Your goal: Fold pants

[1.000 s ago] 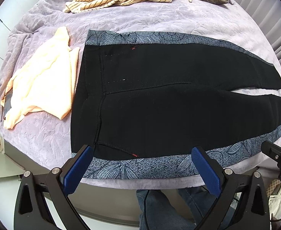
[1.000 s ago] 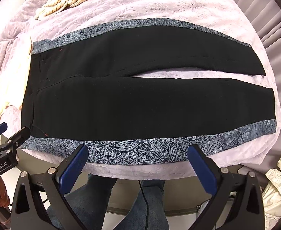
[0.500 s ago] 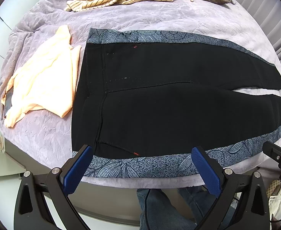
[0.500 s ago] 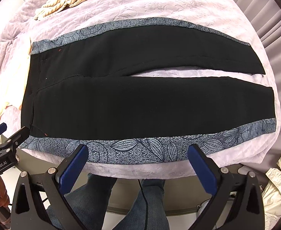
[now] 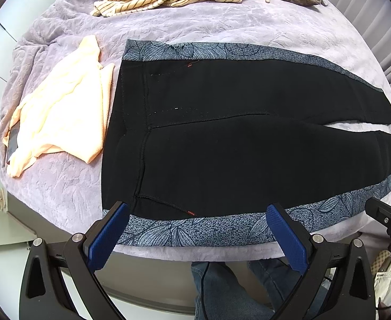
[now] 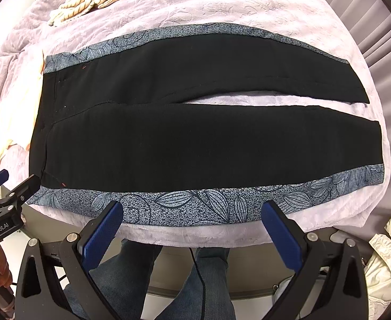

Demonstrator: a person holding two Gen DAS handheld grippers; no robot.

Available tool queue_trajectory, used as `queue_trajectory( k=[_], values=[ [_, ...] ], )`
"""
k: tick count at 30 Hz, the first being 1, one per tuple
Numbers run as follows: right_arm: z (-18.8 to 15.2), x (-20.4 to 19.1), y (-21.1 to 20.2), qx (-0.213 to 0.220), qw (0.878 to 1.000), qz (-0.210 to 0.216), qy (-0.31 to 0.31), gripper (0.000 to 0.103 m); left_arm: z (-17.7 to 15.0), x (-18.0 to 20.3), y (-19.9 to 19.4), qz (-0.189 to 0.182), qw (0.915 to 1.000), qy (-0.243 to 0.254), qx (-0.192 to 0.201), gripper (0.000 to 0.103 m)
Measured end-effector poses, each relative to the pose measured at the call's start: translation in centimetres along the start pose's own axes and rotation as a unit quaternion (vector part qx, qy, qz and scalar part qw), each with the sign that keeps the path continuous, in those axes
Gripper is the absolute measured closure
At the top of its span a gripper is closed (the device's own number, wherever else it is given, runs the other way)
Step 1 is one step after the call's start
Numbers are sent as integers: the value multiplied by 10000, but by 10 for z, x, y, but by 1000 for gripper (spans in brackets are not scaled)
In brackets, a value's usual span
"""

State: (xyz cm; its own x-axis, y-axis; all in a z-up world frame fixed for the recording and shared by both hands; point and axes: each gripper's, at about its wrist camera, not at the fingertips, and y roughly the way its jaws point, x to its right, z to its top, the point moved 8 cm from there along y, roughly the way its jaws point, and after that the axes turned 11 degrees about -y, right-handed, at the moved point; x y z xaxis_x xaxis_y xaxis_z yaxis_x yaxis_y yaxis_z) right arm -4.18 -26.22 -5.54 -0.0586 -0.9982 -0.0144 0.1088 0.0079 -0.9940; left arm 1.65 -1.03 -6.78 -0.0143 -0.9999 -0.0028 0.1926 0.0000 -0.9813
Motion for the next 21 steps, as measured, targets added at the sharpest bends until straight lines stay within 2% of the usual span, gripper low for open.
queue_trajectory(
  k=[21],
  values=[
    [0,-2,1,-28,10000,-13,-42,0,0,-3,1,17,10000,-50,-18,0]
  ],
)
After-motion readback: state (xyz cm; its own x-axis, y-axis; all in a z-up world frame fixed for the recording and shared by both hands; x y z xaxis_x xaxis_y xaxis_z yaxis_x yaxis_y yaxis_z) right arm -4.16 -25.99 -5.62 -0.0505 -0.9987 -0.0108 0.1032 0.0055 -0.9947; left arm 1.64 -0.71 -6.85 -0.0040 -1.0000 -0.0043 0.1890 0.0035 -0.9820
